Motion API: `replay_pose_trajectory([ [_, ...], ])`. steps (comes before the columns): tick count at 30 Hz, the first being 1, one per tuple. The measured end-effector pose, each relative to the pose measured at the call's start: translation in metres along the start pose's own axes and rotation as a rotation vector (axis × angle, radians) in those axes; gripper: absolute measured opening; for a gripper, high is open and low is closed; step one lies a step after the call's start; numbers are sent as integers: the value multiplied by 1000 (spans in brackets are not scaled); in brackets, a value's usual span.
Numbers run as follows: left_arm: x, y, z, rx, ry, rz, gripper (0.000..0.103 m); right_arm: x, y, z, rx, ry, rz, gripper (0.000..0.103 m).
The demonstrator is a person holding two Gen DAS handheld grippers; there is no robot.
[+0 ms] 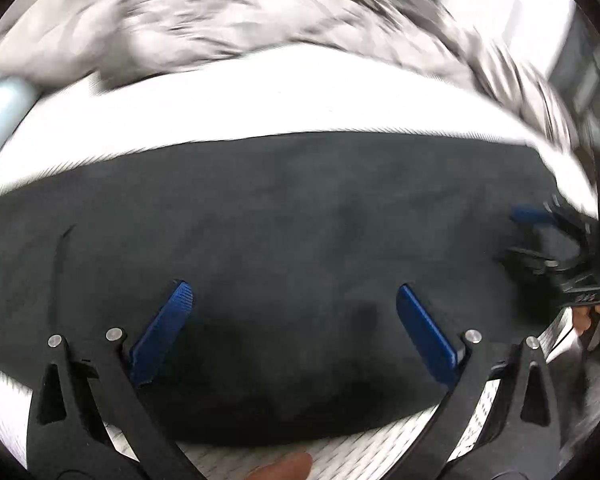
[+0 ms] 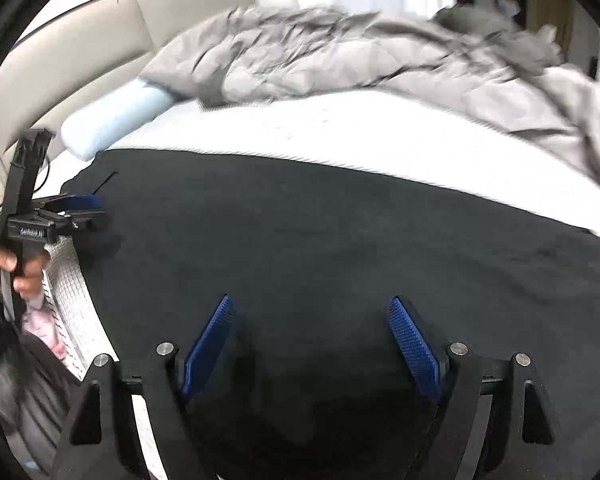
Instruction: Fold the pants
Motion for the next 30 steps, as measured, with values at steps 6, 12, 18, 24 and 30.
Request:
replay_pose_trajectory([
  [6,38,19,-4,132,-73,-70,93,43,-4,-15,-136,-90,124,80],
  [12,17,-67,24,-20,-30,-139,88,-9,110,9,83,-48,327,80],
  [18,1,-87,15,-186,15,-73,78,-27,110,1,156,5,274,79],
  [24,38,-16,-31,-44,-28,-36,78,23,28,-38,4,-32,104,79],
  [30,48,-18,-23,62,-38,-160,78,57,31,-43,-63,-112,227,80],
])
Point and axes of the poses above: each gripper's, at about its wrist camera, not at the fingertips, and x roughly the way its jaws point, y to its right, z to its underside, the point moved 9 cm from there along x, roughly the way its jaws point, and after that the axes turned 8 degrees about -z, right-handed, at the moved point
